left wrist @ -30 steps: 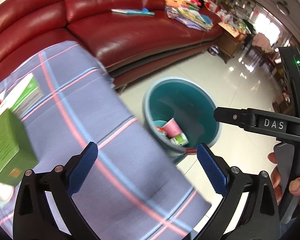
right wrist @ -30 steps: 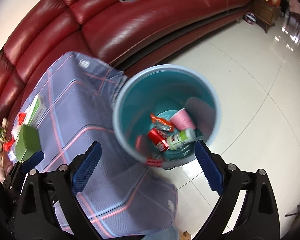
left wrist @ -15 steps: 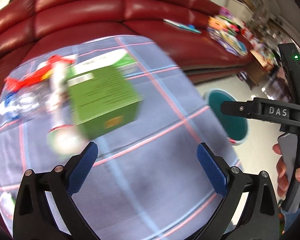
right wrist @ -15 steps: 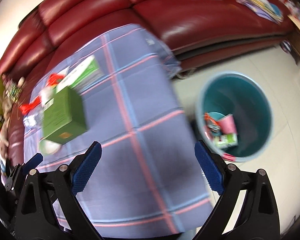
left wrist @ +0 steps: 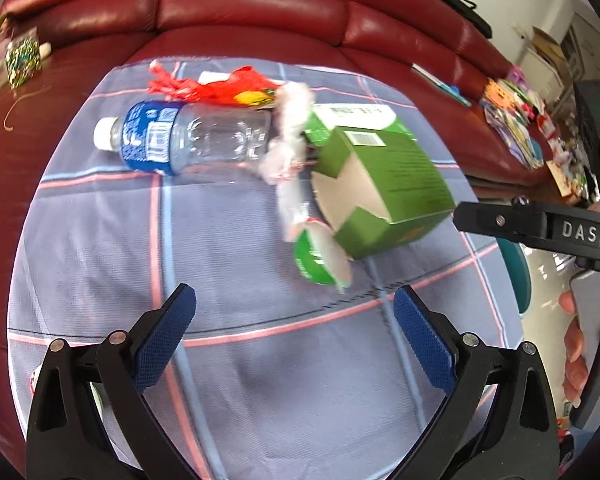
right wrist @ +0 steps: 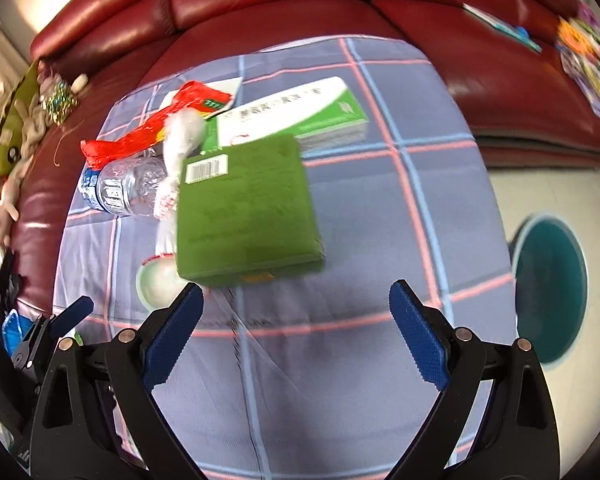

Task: Collect trash
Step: 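Move both open tools back over the table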

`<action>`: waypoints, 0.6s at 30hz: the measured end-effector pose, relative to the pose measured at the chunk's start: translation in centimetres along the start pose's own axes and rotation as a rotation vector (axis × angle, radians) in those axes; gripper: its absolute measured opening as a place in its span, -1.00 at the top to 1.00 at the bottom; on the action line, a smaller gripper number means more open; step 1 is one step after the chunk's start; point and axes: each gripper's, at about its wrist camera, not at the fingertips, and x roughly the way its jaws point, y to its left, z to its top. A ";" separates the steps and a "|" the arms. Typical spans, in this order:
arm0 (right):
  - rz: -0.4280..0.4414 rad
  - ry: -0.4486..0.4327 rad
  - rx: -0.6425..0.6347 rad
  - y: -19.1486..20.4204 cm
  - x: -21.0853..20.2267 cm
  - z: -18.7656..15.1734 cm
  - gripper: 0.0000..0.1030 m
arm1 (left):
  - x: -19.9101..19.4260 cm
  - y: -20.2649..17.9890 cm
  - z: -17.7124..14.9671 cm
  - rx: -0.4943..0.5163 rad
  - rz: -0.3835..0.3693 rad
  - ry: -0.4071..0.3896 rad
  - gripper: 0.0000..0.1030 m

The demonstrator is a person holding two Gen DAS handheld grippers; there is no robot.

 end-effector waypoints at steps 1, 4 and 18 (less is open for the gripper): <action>-0.012 0.000 -0.011 0.5 0.3 0.3 -0.75 | 0.2 0.3 0.0 -0.002 0.001 0.003 -0.92; -0.025 0.014 -0.027 1.3 1.2 1.1 -0.75 | 0.7 0.6 0.1 0.002 0.007 0.012 -0.92; 0.105 0.062 0.166 1.7 2.3 -0.3 -0.75 | 2.5 1.3 0.6 0.013 0.003 0.033 -0.92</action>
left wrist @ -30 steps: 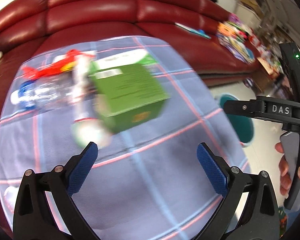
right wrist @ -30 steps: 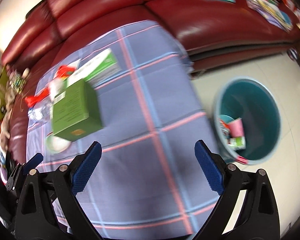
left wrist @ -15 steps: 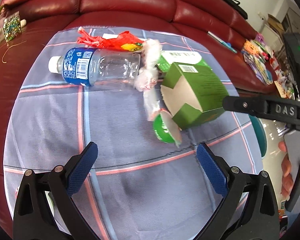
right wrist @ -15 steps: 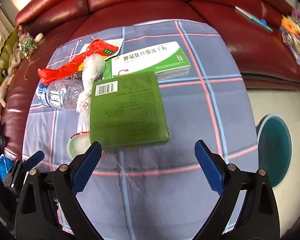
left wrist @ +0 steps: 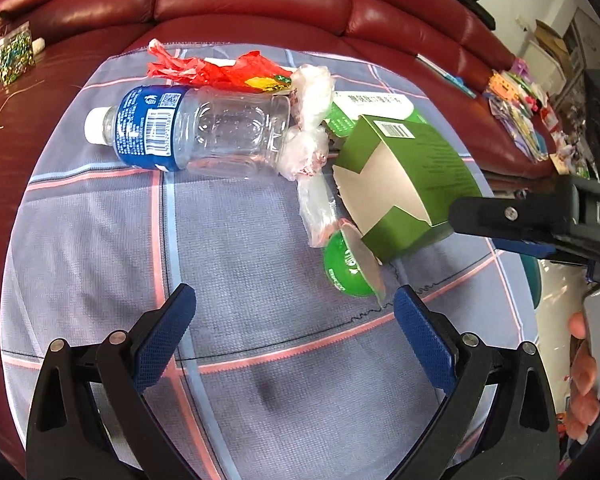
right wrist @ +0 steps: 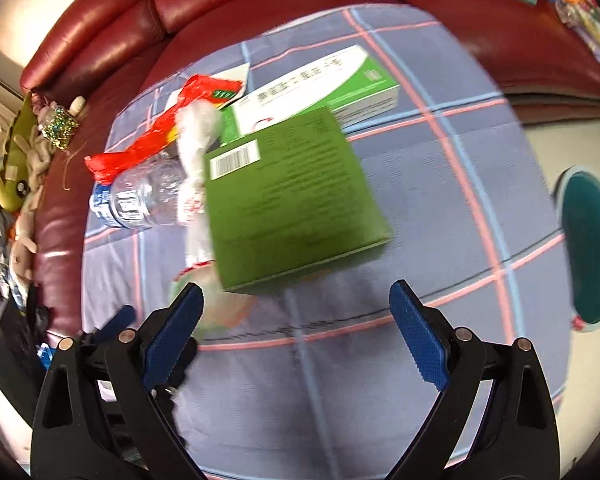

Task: Collect trash
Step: 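Move both open tools back over the table, then grasp the green box with the right tool while the left tool grasps the white plastic lid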

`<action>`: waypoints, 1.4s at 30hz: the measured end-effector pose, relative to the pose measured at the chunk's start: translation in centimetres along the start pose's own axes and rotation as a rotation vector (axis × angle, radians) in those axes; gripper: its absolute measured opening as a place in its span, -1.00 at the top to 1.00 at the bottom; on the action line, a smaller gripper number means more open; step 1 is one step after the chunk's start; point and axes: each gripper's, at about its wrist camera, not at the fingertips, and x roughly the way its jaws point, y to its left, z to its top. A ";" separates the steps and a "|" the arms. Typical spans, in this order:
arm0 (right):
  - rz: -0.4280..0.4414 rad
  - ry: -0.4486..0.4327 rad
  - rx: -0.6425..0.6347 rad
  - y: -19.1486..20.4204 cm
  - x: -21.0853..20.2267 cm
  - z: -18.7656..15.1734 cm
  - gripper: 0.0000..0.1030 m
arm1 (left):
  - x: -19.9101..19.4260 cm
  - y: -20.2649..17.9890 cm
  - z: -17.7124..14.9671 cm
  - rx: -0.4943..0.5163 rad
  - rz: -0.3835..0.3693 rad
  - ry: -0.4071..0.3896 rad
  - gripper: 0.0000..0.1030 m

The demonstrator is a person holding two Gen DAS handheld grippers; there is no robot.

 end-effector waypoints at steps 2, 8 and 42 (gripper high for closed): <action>-0.008 0.003 0.011 0.4 0.8 0.4 -0.75 | 0.1 0.3 -0.1 -0.006 0.002 0.005 -0.92; -0.050 -0.024 0.028 -0.7 1.3 0.6 -0.55 | 0.3 0.6 -0.2 -0.009 -0.005 0.017 -0.92; -0.022 -0.181 0.076 -8.2 0.9 1.9 0.38 | 3.8 -4.4 2.7 -0.043 -0.004 0.041 -0.17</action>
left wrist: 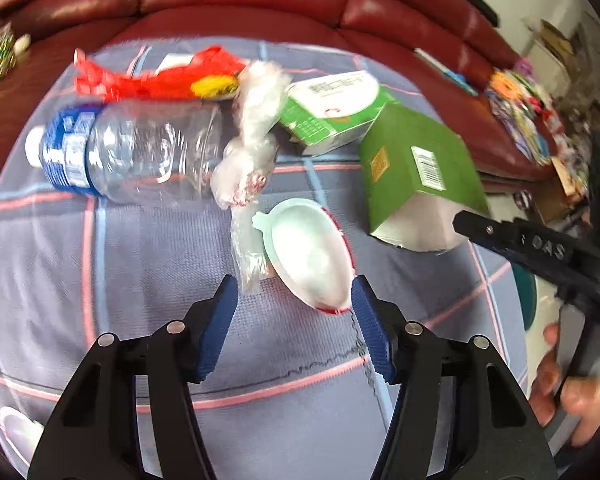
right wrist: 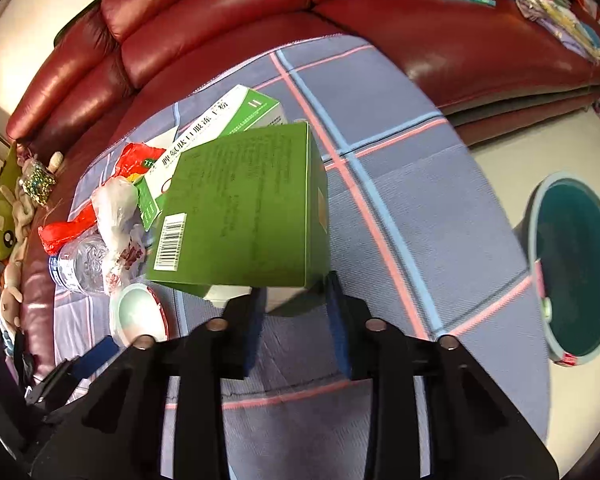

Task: Collect trash
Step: 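Grasp the green box with the right tool while the left tool grasps the white plastic lid, then carry the green box and white lid over the teal bin and open both tools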

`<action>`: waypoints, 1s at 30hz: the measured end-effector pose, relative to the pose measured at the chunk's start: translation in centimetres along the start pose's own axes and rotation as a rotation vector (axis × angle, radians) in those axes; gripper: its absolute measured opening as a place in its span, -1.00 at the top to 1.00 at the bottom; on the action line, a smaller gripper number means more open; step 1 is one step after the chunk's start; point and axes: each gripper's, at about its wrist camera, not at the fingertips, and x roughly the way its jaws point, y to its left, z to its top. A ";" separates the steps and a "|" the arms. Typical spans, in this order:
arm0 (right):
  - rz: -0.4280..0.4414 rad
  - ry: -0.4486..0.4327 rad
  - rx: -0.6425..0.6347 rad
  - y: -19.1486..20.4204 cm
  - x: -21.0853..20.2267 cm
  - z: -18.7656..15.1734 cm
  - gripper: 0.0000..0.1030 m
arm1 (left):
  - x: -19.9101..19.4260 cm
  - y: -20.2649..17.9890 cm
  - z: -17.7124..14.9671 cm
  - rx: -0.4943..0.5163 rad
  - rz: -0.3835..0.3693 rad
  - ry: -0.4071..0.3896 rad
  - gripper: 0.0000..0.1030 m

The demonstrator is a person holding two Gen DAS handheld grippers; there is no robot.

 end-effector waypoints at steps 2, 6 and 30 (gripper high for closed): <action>0.010 -0.001 -0.017 -0.1 0.7 0.0 0.36 | 0.7 0.1 0.3 -0.028 0.018 0.006 -0.17; 0.017 -0.016 -0.077 -0.1 0.9 0.0 0.51 | 1.7 -1.0 0.7 -0.015 0.061 0.006 0.03; 0.017 -0.043 -0.054 -6.7 -3.7 -1.0 0.97 | 2.0 -4.4 -1.9 0.076 0.069 0.060 0.41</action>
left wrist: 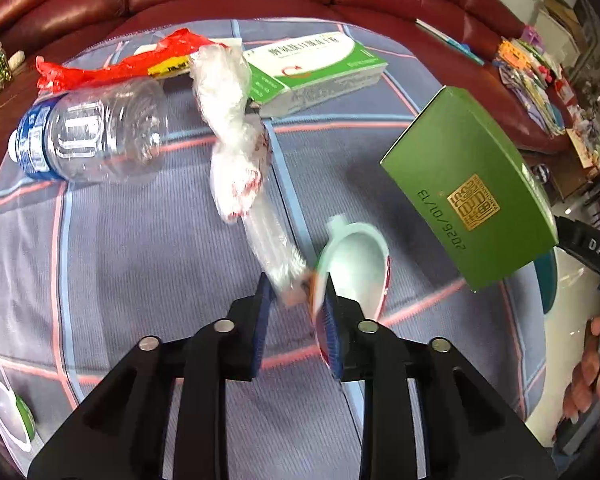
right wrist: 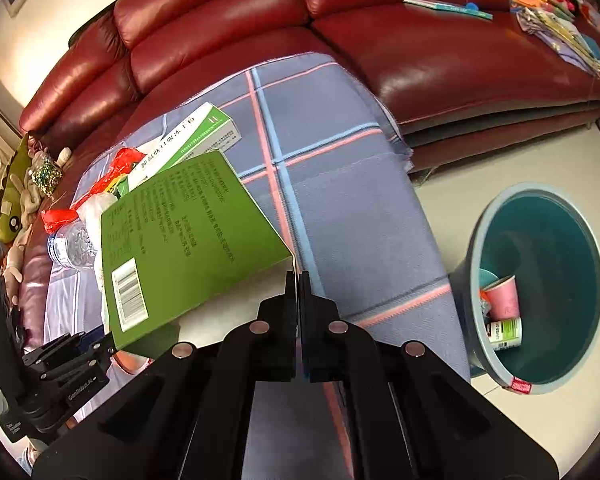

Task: Collect trash
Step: 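Carry the green box and white lid over the teal bin and open both tools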

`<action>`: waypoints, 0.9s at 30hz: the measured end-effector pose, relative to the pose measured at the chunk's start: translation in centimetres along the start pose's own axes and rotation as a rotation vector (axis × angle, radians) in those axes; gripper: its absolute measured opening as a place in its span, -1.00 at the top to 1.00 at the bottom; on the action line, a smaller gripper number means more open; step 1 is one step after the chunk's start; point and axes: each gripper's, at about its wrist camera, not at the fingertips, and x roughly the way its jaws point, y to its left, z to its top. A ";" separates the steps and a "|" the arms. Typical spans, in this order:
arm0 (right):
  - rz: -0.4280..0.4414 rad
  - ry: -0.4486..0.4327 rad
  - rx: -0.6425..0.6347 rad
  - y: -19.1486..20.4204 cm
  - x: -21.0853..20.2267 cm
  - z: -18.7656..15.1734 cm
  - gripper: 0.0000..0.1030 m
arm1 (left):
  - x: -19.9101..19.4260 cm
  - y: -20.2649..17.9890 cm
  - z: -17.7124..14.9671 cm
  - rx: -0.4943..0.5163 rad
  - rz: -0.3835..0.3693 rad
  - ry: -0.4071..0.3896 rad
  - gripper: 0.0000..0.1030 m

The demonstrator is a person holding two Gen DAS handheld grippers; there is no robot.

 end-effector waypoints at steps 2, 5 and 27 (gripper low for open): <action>-0.003 0.003 0.010 -0.3 -0.2 -0.4 0.97 | -0.6 0.1 -0.6 -0.005 -0.009 -0.006 0.32; -0.002 0.005 0.011 -0.4 -0.3 -1.0 0.97 | -1.6 0.4 -1.4 -0.007 0.000 -0.023 0.31; 0.000 -0.045 0.066 -3.9 -3.4 -1.2 0.96 | -3.1 -4.6 -2.2 0.134 0.004 -0.067 0.89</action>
